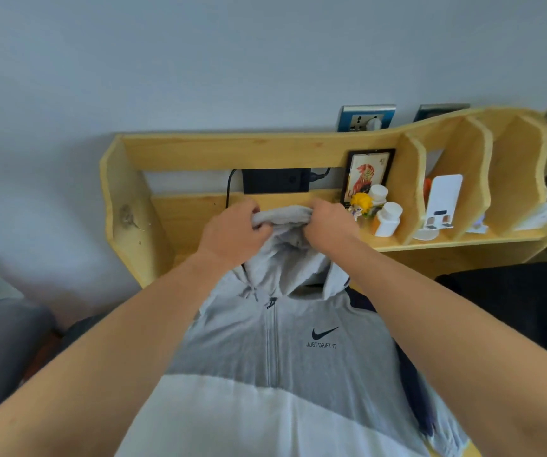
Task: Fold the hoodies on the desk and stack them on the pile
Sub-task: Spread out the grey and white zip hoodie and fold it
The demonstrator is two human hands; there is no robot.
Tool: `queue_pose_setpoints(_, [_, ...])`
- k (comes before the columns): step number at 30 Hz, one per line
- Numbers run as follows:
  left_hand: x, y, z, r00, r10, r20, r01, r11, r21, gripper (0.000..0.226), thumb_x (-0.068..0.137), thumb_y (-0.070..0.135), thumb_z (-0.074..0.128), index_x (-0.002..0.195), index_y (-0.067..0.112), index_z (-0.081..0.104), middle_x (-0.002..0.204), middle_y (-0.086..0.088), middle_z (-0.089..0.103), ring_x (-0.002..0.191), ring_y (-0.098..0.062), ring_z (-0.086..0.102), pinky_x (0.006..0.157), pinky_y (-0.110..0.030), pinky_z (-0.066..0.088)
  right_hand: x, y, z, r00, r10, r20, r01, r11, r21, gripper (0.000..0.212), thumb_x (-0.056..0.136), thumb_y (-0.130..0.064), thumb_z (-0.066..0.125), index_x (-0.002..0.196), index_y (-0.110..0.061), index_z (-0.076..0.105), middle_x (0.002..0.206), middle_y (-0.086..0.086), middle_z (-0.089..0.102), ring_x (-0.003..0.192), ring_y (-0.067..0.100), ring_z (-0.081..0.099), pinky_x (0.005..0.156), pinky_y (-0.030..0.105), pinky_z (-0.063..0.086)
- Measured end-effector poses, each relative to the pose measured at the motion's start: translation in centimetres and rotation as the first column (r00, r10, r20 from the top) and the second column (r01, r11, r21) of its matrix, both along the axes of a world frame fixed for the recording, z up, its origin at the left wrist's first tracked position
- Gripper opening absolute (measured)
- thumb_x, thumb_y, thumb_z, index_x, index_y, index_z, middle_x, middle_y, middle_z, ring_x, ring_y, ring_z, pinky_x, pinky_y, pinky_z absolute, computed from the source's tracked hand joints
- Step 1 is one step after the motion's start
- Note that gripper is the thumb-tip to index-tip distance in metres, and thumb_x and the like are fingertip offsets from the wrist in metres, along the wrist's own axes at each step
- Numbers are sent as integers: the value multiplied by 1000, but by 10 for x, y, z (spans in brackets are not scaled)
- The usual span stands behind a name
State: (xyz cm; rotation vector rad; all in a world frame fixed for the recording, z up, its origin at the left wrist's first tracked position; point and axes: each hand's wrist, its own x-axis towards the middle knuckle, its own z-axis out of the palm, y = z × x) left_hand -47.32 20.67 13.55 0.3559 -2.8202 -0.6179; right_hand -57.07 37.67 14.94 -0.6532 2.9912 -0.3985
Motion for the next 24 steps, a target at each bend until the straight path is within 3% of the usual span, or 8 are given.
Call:
queue_pose_setpoints(2, [1, 4, -4, 994, -20, 107, 41, 981, -191, 39, 92, 61, 58, 95, 24, 43, 78, 7, 56, 65, -16, 57, 57, -34, 50, -1, 2, 5, 999, -35, 22, 36, 998, -55, 10, 86, -11, 52, 91, -19, 54, 81, 3, 53, 81, 29, 56, 63, 33, 44])
queue_pose_setpoints(3, [0, 4, -7, 992, 47, 117, -16, 966, -258, 38, 94, 57, 58, 95, 23, 41, 77, 4, 57, 64, -18, 58, 58, -35, 53, 1, 2, 7, 1000, -7, 29, 9, 998, -60, 9, 86, -11, 52, 86, -20, 53, 77, 1, 53, 81, 29, 59, 61, 31, 43])
queue_pose_setpoints(6, [-7, 4, -7, 921, 389, 11, -386, 917, -99, 7, 98, 22, 49, 95, 18, 43, 80, -1, 56, 69, -30, 58, 63, -37, 53, 24, -7, 8, 978, 191, 83, -181, 977, -116, 20, 92, -40, 62, 85, -23, 54, 72, -4, 57, 71, 18, 63, 49, 25, 40])
queue_pose_setpoints(8, [-13, 7, -7, 865, 501, -31, -501, 865, -4, 3, 98, 15, 46, 97, 17, 47, 82, -3, 56, 72, -31, 56, 62, -36, 46, 45, -16, 2, 955, 276, 112, -260, 955, -139, 34, 91, -55, 64, 92, -23, 51, 76, -6, 57, 68, 16, 60, 49, 26, 40])
queue_pose_setpoints(12, [-12, 5, -7, 950, 312, -35, -311, 950, 16, 7, 95, 13, 49, 93, 18, 46, 78, -2, 60, 62, -24, 54, 52, -34, 41, 33, -11, -3, 995, 46, -91, -49, 998, -38, 17, 93, -36, 60, 97, -20, 54, 84, 2, 60, 76, 27, 59, 59, 32, 42])
queue_pose_setpoints(16, [11, 4, -9, 990, -110, -85, 85, 965, -250, 21, 95, 26, 61, 87, 23, 41, 73, 8, 48, 59, -17, 53, 51, -37, 49, -6, 11, -7, 949, -254, -186, 232, 963, -135, 11, 95, -12, 53, 103, -13, 59, 100, 13, 68, 92, 33, 65, 66, 34, 41])
queue_pose_setpoints(20, [23, 5, -13, 978, -79, -193, 2, 929, -369, 29, 81, -5, 59, 96, 16, 45, 89, 0, 43, 63, -17, 43, 39, -27, 31, -13, 3, -17, 941, -295, -167, 254, 939, -232, 9, 94, -9, 52, 103, -12, 53, 99, 16, 67, 95, 36, 64, 67, 37, 41])
queue_pose_setpoints(24, [27, -12, -20, 984, 47, -173, -114, 909, -401, 40, 81, 0, 62, 114, 14, 44, 107, -10, 43, 81, -22, 45, 45, -31, 42, -14, 0, -21, 953, -232, -193, 184, 953, -239, 15, 92, -4, 52, 104, -11, 48, 101, 14, 65, 93, 35, 62, 70, 41, 47])
